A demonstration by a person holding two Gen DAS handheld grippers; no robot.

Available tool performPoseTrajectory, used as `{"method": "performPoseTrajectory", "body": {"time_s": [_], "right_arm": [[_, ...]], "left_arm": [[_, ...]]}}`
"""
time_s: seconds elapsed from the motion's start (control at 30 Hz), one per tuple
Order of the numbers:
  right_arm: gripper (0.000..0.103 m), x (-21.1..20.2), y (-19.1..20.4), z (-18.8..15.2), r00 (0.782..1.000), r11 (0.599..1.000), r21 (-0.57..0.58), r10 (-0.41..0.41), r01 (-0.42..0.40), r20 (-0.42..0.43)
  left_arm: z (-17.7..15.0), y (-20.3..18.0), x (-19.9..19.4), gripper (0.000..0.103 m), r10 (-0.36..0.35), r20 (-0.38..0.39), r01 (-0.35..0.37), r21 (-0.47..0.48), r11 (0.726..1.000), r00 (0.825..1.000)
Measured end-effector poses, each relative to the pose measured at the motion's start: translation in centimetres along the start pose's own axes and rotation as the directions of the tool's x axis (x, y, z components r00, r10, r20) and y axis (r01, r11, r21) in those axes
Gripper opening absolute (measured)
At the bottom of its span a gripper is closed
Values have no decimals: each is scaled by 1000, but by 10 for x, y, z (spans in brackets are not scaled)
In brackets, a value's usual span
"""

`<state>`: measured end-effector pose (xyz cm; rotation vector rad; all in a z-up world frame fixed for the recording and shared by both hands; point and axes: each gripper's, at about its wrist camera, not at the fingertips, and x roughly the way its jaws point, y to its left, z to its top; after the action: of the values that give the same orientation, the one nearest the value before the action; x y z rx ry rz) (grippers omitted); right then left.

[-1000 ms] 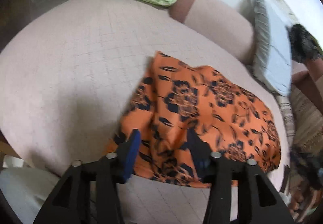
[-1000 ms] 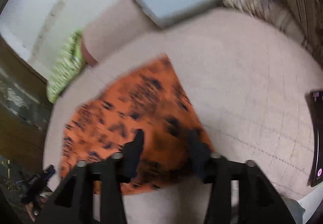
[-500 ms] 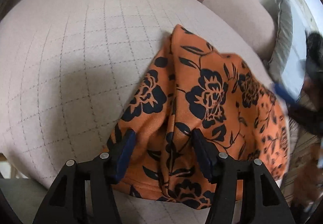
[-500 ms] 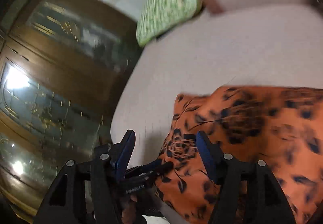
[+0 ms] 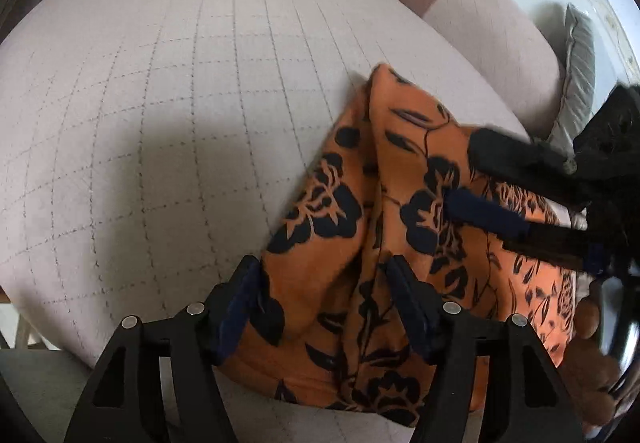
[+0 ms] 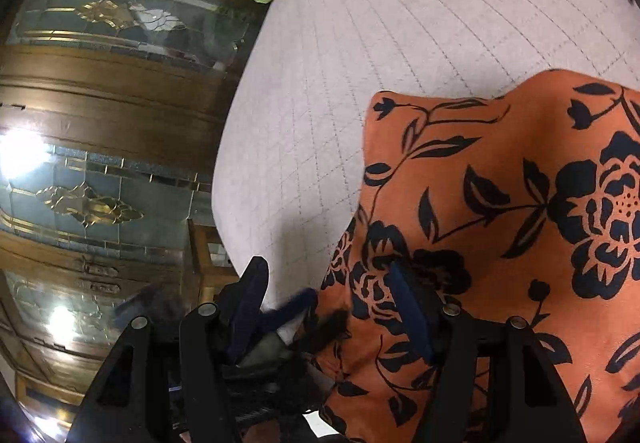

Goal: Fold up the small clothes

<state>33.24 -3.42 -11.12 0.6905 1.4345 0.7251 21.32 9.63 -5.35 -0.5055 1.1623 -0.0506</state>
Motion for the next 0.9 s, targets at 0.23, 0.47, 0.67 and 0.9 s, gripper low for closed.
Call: {"method": "performPoseTrajectory", "body": {"time_s": [0.23,0.47,0.67,0.9], "right_arm": [[65,5,-18,4,999,998,57,11,-9,-36],[65,10,-16,6,997,998,66,-18,23,-70],[65,5,9,10,991,996,-2,-88,89,-100],[24,-15,28,2,956,958,-123,-273,259,-111]], "left_arm": [[-1,-1,10,61,-86,-33,85,-12,996,996],[-9,-31,-2,7,-31,54,23,146,989,998],[-45,-89,-36,6,-11,200,-74,410,909,980],[-65,-118,-62,4,-47,219,-69,492,868,975]]}}
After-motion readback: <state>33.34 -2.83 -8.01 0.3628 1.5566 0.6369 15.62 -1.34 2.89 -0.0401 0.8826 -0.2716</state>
